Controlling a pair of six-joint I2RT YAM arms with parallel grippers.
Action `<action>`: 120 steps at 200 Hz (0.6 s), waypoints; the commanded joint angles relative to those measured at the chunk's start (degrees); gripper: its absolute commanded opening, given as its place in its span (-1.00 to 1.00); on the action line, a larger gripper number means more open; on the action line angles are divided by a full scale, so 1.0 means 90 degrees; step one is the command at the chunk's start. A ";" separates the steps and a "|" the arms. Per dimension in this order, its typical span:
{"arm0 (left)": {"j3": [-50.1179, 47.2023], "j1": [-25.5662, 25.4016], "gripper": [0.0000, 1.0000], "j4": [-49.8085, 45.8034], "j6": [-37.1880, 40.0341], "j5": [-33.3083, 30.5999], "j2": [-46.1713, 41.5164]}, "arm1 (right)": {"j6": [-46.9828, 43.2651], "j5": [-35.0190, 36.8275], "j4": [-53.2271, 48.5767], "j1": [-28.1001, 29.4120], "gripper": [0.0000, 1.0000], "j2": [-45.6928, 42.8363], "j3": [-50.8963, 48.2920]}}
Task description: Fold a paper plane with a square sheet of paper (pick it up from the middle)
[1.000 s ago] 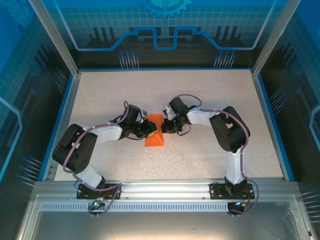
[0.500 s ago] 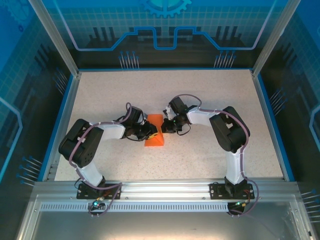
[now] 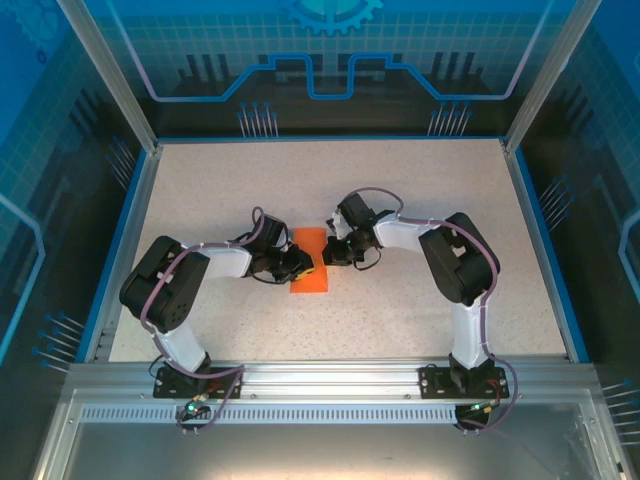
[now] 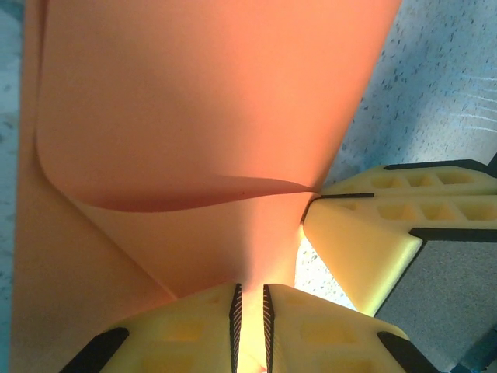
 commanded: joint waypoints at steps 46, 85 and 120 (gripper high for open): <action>0.0083 -0.0037 -0.60 -0.0282 0.0166 -0.0113 0.0096 | -0.0029 0.0181 -0.0236 0.0082 -0.79 0.0146 0.0168; 0.0105 -0.0044 -0.62 -0.0339 0.0131 -0.0126 0.0176 | -0.0006 0.0190 -0.0231 0.0081 -0.77 0.0078 0.0193; 0.0109 -0.0043 -0.68 -0.0557 0.0125 -0.0265 0.0221 | 0.0034 0.0210 -0.0246 0.0082 -0.69 -0.0088 0.0305</action>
